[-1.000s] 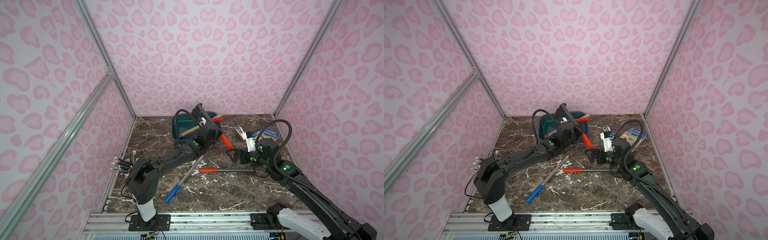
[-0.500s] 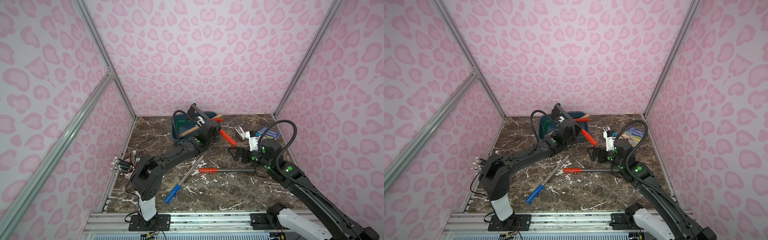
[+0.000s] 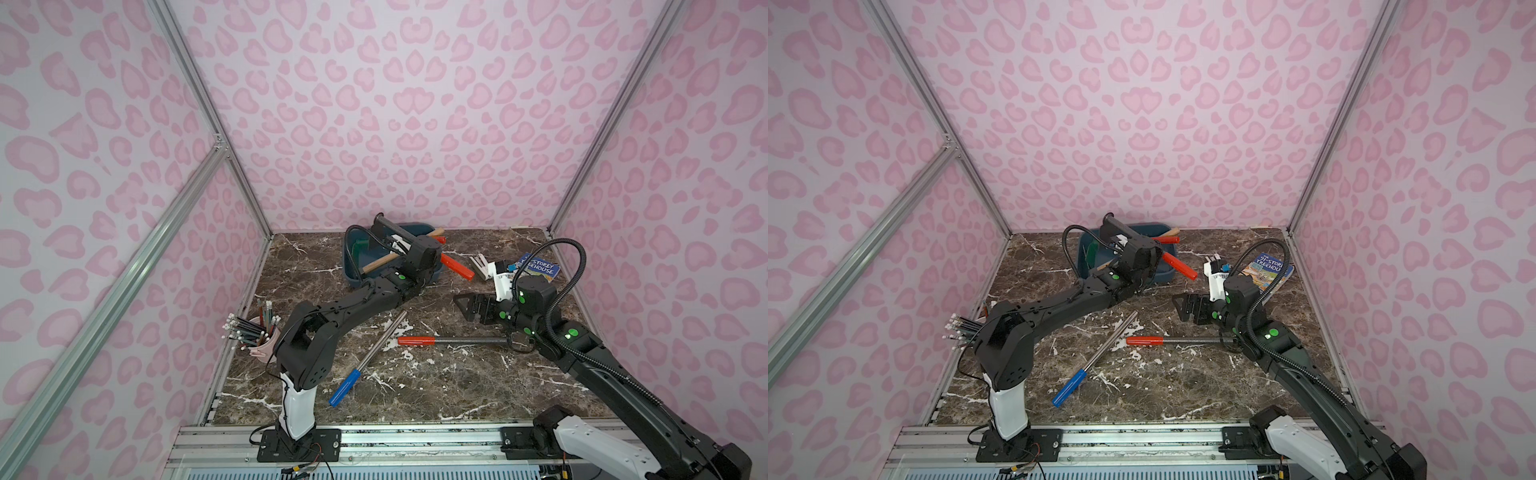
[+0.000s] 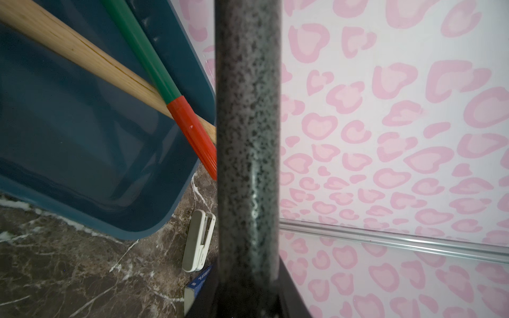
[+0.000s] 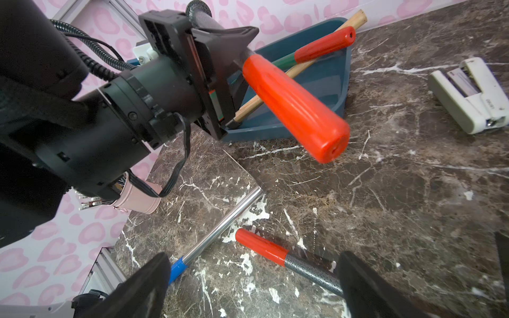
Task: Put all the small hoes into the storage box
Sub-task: Place the hoe in the storage box.
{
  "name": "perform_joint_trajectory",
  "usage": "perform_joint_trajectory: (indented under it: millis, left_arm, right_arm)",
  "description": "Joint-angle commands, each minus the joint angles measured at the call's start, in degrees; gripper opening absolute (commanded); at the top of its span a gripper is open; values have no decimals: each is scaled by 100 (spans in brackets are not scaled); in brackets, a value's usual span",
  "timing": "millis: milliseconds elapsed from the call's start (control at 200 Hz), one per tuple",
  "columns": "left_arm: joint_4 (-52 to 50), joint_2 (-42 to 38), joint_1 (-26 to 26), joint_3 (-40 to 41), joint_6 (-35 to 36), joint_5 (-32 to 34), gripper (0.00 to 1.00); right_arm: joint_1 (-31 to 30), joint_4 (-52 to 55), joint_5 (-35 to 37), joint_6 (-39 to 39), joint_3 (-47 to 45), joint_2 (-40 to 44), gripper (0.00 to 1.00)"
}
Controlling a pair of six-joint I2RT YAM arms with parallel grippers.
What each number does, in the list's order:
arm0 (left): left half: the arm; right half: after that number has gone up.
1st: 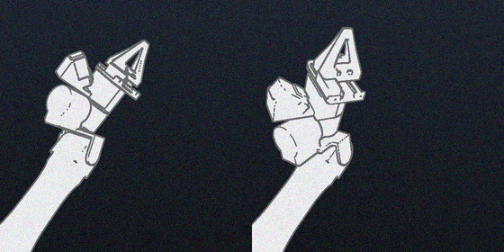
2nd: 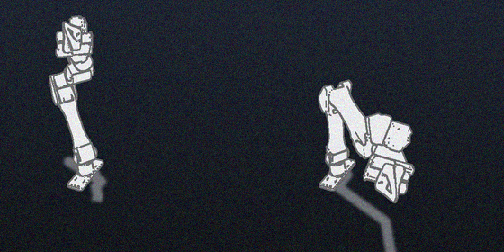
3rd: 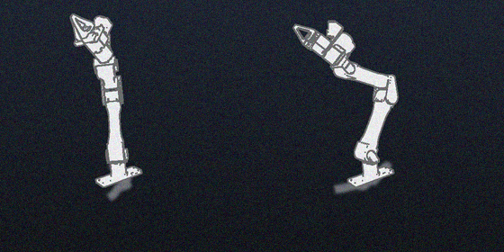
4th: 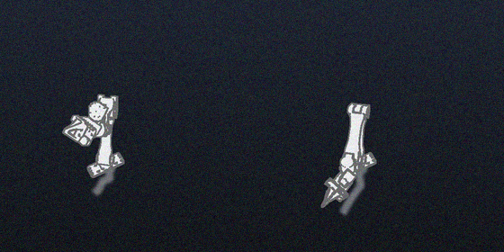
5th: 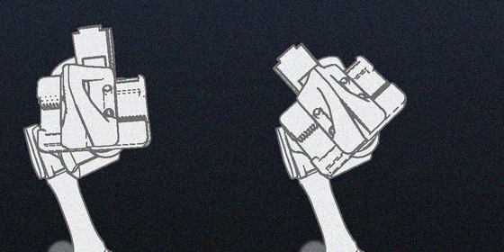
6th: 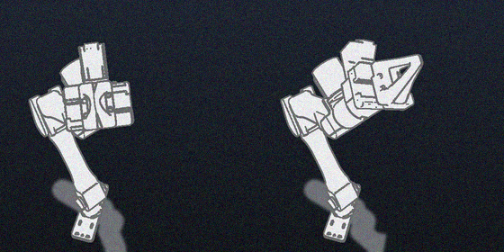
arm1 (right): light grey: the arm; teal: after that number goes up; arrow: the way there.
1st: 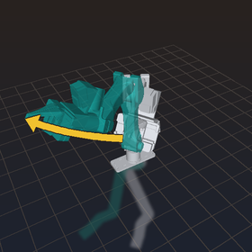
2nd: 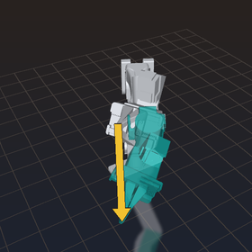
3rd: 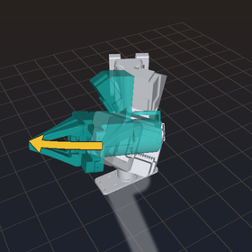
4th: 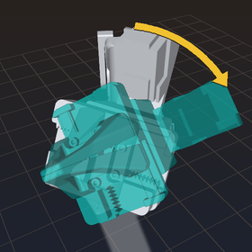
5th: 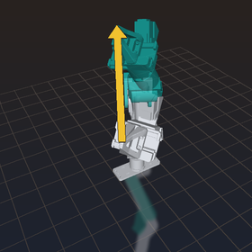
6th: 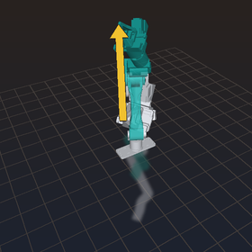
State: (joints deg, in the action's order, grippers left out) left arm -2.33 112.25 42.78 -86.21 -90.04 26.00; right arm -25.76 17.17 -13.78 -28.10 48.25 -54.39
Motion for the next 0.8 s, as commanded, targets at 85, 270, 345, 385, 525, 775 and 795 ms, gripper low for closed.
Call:
perform_joint_trajectory:
  millis: [85,270,345,385,525,775,795]
  left_arm:
    - [110,187,-70,-295,-25,396,1]
    - [44,288,-142,-305,-203,627,1]
    - [-2,361,-186,-371,-227,636,1]
    - [-32,402,-209,-402,-249,609,1]
    - [-102,523,-300,-462,-334,611,1]
    - [-201,748,-462,-627,-403,610,1]
    - [-225,780,-472,-656,-408,608,1]
  right_arm:
    - [1,-249,-63,25,-14,-1,98]
    - [0,-240,-58,24,-99,47,99]
    - [-4,-248,-76,24,-130,44,99]
    - [-4,-249,-90,17,-147,40,99]
    - [3,-258,-107,11,-179,60,99]
    - [-5,-306,-147,-7,-286,70,99]
    - [1,-310,-158,-18,-285,70,98]
